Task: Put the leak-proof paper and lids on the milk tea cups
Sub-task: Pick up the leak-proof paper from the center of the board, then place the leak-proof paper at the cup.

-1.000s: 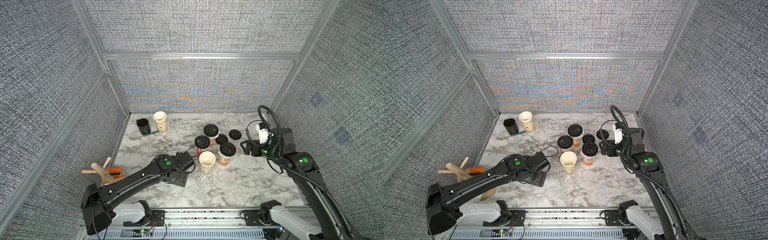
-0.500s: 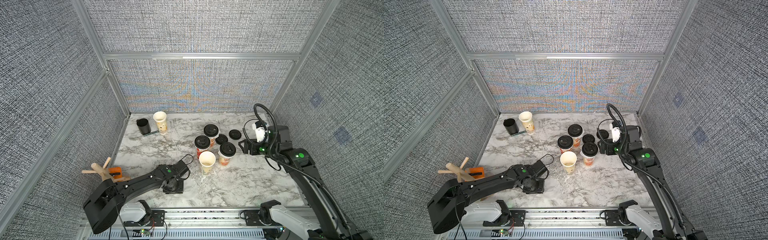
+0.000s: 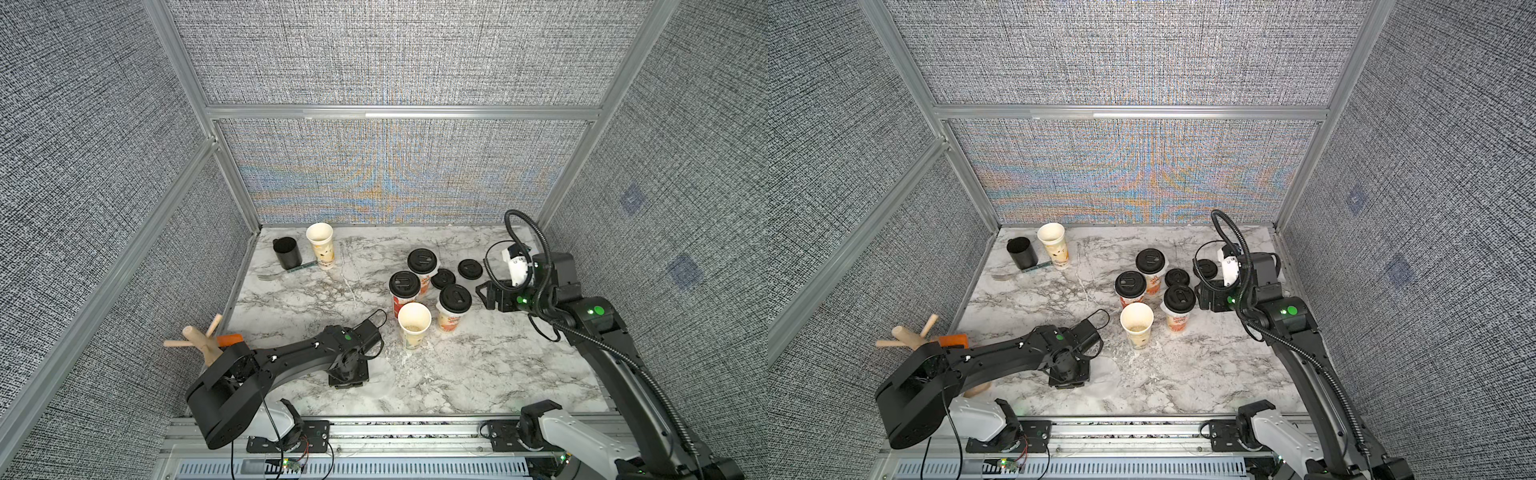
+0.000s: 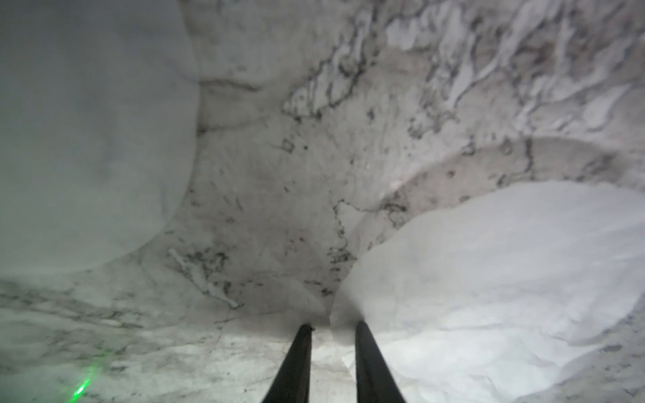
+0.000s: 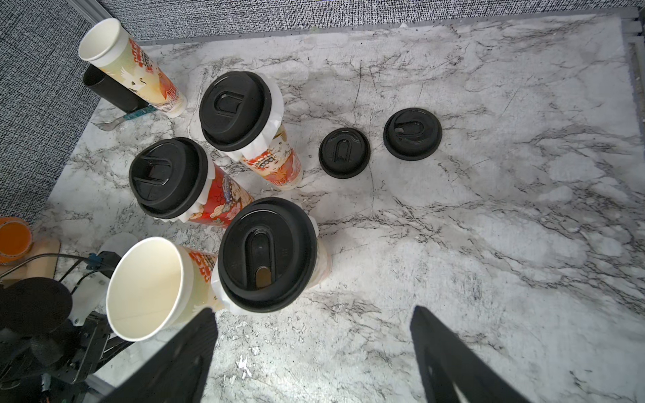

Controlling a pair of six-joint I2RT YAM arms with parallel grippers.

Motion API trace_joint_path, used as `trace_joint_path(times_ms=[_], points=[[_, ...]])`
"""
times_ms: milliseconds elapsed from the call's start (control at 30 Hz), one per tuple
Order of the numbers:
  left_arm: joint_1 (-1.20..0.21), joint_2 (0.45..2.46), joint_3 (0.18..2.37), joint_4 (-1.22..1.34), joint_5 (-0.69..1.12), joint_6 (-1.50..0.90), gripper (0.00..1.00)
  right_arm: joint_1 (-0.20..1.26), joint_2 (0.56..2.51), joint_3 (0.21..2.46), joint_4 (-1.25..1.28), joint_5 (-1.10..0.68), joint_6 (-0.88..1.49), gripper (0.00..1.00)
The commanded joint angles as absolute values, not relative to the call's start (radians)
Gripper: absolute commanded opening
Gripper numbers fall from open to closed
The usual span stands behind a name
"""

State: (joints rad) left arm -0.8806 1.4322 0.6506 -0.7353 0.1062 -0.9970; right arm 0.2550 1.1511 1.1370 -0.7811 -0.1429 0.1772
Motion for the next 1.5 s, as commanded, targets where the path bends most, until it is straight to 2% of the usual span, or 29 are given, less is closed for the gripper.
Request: trace_joint_path(times_ms=[0,133,267,433,700,933,1033,1200,1467], points=[[-0.885,1.485,0.573,-0.561,0.172,-1.030,0.11,0.255,1.144,1.126,-0.756,-0.149,0.169,0.89],[-0.891,1.483,0.547,-0.533,0.165,-1.052,0.00,0.254,1.128,1.115,-0.756,-0.149,0.178,0.89],[-0.897,1.454,0.538,-0.535,0.147,-1.063,0.00,0.255,1.116,1.111,-0.763,-0.147,0.183,0.89],[-0.902,1.352,0.589,-0.655,0.064,-1.048,0.00,0.255,1.109,1.117,-0.766,-0.143,0.185,0.89],[-0.902,1.157,0.802,-0.915,-0.075,-0.963,0.00,0.254,1.125,1.122,-0.752,-0.146,0.186,0.89],[-0.902,1.119,0.988,-1.076,-0.100,-0.854,0.00,0.252,1.149,1.145,-0.746,-0.145,0.186,0.89],[-0.902,1.116,1.073,-1.064,-0.073,-0.723,0.00,0.249,1.161,1.163,-0.751,-0.143,0.184,0.90],[-0.902,1.232,1.327,-1.150,-0.052,-0.544,0.00,0.238,1.180,1.190,-0.762,-0.138,0.172,0.89],[-0.899,1.624,1.757,-1.469,-0.063,-0.382,0.00,0.222,1.196,1.196,-0.768,-0.144,0.164,0.89]])
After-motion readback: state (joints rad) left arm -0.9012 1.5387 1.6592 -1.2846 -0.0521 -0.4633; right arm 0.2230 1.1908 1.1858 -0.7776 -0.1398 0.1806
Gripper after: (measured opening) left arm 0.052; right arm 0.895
